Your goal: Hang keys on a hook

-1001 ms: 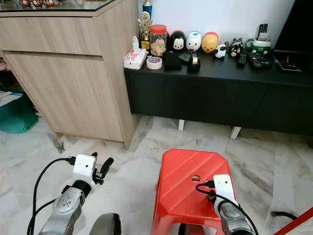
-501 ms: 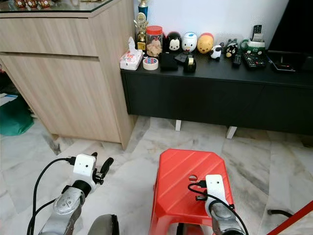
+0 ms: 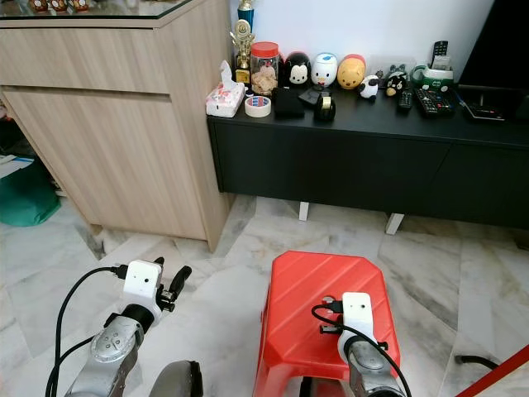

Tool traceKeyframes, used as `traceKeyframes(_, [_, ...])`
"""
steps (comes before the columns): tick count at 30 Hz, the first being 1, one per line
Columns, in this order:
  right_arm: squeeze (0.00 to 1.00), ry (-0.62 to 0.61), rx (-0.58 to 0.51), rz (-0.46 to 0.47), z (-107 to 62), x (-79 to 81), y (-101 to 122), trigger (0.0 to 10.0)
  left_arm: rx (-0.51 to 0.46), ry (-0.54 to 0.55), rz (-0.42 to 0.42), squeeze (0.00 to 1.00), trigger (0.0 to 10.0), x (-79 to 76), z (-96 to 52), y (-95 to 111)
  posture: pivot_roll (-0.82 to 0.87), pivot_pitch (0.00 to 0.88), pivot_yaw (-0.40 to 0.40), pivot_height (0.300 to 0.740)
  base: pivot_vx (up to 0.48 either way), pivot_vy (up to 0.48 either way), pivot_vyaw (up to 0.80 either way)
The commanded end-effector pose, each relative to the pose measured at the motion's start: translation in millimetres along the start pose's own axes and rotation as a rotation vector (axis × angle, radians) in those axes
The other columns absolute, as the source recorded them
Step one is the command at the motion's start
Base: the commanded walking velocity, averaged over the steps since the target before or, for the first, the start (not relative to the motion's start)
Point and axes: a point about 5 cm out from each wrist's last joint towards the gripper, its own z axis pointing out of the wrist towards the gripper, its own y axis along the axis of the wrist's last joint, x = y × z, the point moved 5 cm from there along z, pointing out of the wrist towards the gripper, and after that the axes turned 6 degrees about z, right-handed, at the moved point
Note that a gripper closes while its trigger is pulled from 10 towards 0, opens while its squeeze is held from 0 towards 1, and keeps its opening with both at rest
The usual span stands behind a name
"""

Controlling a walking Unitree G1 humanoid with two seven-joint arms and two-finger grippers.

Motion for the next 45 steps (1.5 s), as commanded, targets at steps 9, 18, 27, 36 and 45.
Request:
traceKeyframes(9, [0.0,-0.019,-0.198,0.096,-4.0,-1.1,29,0.0,-0.004,-0.003,0.002,0.0,10.0,-1.1,2.3,1,0.09,0.0,-0.016,0.597,0.0,0.0,0.0])
traceKeyframes(18, [0.0,0.043,-0.234,0.175,-9.6,14.1,25,10.0,-0.005,-0.001,-0.002,0.0,10.0,-2.7,2.8,1,0.08,0.0,-0.026,0.597,0.0,0.0,0.0])
traceKeyframes(27, [0.0,0.065,-0.245,0.174,-7.9,15.9,33,10.0,-0.006,0.0,-0.007,0.0,10.0,-3.9,3.2,1,0.08,0.0,-0.033,0.617,0.0,0.0,0.0])
traceKeyframes(36, [0.0,0.097,-0.24,0.168,-7.0,23.6,36,10.0,-0.006,0.002,-0.014,0.0,10.0,-4.2,2.8,1,0.08,0.0,-0.033,0.677,0.0,0.0,0.0])
traceKeyframes(45, [0.0,0.11,-0.23,0.169,-8.4,24.4,32,10.0,-0.006,-0.005,-0.015,0.0,10.0,-5.3,2.8,0,0.08,0.0,-0.034,0.74,0.0,0.0,0.0])
